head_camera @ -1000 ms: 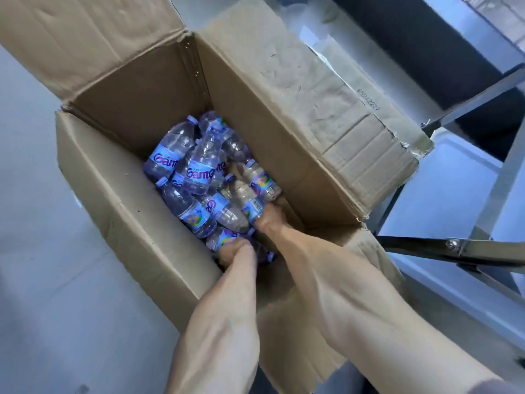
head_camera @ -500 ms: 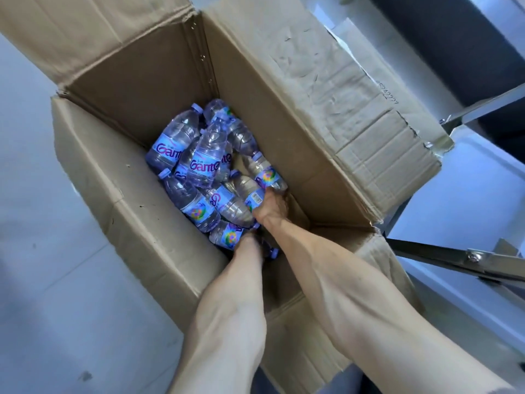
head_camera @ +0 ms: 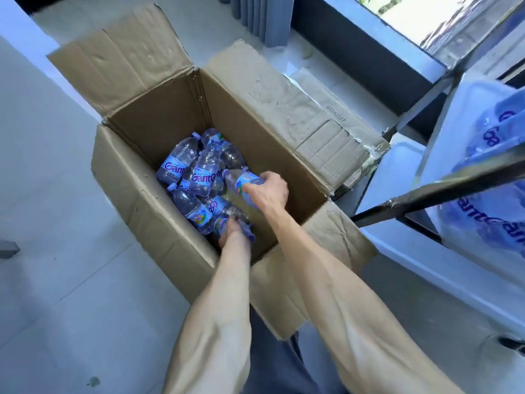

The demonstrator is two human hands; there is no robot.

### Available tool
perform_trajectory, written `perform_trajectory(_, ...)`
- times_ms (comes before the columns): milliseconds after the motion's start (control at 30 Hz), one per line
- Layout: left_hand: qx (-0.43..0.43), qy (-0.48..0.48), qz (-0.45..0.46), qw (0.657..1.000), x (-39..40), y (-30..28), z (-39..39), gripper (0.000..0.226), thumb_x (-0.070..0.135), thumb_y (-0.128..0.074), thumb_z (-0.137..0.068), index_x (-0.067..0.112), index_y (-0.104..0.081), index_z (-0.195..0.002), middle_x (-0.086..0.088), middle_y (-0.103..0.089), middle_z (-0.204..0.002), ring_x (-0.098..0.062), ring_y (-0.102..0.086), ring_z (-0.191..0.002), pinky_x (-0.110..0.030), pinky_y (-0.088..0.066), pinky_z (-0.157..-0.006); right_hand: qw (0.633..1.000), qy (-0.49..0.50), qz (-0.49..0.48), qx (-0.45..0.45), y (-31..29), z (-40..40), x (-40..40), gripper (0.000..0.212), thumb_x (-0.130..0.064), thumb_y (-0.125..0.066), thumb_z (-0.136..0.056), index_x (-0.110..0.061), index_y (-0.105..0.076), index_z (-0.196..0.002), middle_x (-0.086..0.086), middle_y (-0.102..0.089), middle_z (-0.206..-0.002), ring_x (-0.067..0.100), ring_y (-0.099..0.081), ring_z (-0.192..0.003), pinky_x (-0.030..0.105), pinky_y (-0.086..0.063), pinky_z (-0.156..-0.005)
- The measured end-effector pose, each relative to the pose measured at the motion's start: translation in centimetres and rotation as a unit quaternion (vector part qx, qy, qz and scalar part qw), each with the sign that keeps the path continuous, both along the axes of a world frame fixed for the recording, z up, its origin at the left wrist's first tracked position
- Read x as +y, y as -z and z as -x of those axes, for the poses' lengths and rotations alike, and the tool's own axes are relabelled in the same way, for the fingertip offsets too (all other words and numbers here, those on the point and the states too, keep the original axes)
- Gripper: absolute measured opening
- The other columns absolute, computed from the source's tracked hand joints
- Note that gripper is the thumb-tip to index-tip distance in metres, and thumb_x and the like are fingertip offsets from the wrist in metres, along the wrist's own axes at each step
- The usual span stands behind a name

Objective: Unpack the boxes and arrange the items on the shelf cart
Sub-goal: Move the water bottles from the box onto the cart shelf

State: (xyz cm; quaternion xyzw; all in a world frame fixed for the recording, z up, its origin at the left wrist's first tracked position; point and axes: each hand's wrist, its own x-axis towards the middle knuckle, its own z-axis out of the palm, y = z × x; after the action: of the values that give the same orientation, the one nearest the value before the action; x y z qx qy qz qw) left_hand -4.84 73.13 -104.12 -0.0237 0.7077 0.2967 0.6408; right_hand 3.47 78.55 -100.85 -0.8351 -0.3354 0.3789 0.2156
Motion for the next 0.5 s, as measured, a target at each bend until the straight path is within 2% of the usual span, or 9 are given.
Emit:
perform_trajectory(67, 0.003, -0.046, -0.008, 0.999, 0.0, -2.7, -0.2, 0.059, 0.043, -0.058, -0.092, 0.006, -0.052, -0.137, -0.012, -0.057, -0.137, -0.033, -0.058, -0.122, -0.048, -0.046, -0.105, 0.998, 0.026, -0.060, -0.002, -2.7, -0.5, -1.4, 0.053, -0.037, -0.074, -0.066, -0.023, -0.068, -0.117, 0.004, -0.068, -0.111, 0.024, -0.060, -0.109, 0.027, -0.045, -0.094)
perform_trajectory(133, -0.010, -0.069, -0.043, 0.997, -0.4, -5.4, -0.6, 0.061, 0.047, -0.061, -0.087, 0.009, -0.056, -0.134, -0.011, -0.062, -0.129, -0.034, -0.061, -0.116, -0.049, -0.047, -0.103, 0.992, 0.053, -0.114, 0.002, -5.5, -1.3, -3.1, 0.054, -0.039, -0.076, -0.066, -0.023, -0.069, -0.117, 0.005, -0.068, -0.113, 0.024, -0.060, -0.110, 0.030, -0.045, -0.096)
perform_trajectory(200, 0.013, -0.065, -0.111, 0.992, -1.3, -8.0, -1.0, 0.060, 0.051, -0.060, -0.087, 0.011, -0.057, -0.131, -0.007, -0.063, -0.120, -0.031, -0.063, -0.111, -0.043, -0.051, -0.096, 0.984, 0.083, -0.158, 0.013, -8.4, -2.2, -5.5, 0.052, -0.039, -0.077, -0.066, -0.022, -0.071, -0.114, 0.005, -0.070, -0.109, 0.023, -0.062, -0.105, 0.031, -0.048, -0.092)
perform_trajectory(300, 0.042, -0.073, -0.196, 0.977, -3.6, -11.3, -1.8, 0.059, 0.051, -0.065, -0.082, 0.007, -0.063, -0.121, -0.011, -0.067, -0.117, -0.028, -0.066, -0.105, -0.030, -0.051, -0.077, 0.964, 0.135, -0.223, 0.046, -12.2, -3.7, -10.3, 0.051, -0.042, -0.076, -0.063, -0.020, -0.072, -0.109, 0.003, -0.071, -0.094, 0.021, -0.066, -0.089, 0.028, -0.052, -0.080)
perform_trajectory(333, 0.036, -0.076, -0.225, 0.971, -4.5, -12.6, -2.3, 0.058, 0.051, -0.068, -0.077, 0.008, -0.067, -0.115, -0.010, -0.069, -0.112, -0.027, -0.068, -0.102, -0.030, -0.052, -0.079, 0.955, 0.156, -0.247, 0.056, -13.2, -4.4, -12.1, 0.051, -0.041, -0.077, -0.063, -0.020, -0.073, -0.109, 0.003, -0.072, -0.095, 0.022, -0.066, -0.089, 0.030, -0.054, -0.080)
perform_trajectory(400, 0.023, -0.065, -0.280, 0.957, -6.9, -15.1, -3.1, 0.054, 0.050, -0.068, -0.064, 0.009, -0.070, -0.099, -0.004, -0.070, -0.090, -0.023, -0.066, -0.083, -0.037, -0.056, -0.083, 0.935, 0.189, -0.291, 0.072, -15.0, -5.7, -16.1, 0.050, -0.036, -0.079, -0.065, -0.018, -0.073, -0.111, 0.004, -0.073, -0.100, 0.022, -0.068, -0.093, 0.033, -0.055, -0.083)
perform_trajectory(433, 0.011, -0.057, -0.312, 0.948, -8.4, -16.1, -3.5, 0.058, 0.048, -0.066, -0.059, 0.005, -0.070, -0.098, -0.002, -0.065, -0.081, -0.021, -0.062, -0.076, -0.037, -0.055, -0.079, 0.925, 0.200, -0.312, 0.082, -15.7, -6.4, -18.1, 0.051, -0.035, -0.079, -0.065, -0.017, -0.073, -0.112, 0.002, -0.072, -0.099, 0.020, -0.068, -0.092, 0.031, -0.055, -0.081)
perform_trajectory(500, -0.014, -0.031, -0.358, 0.933, -11.8, -17.8, -4.5, 0.070, 0.043, -0.064, -0.054, -0.003, -0.065, -0.107, -0.007, -0.059, -0.085, -0.022, -0.058, -0.079, -0.037, -0.046, -0.075, 0.904, 0.223, -0.347, 0.111, -16.8, -7.7, -22.4, 0.050, -0.031, -0.080, -0.066, -0.015, -0.072, -0.112, -0.002, -0.070, -0.099, 0.016, -0.067, -0.091, 0.026, -0.055, -0.078)
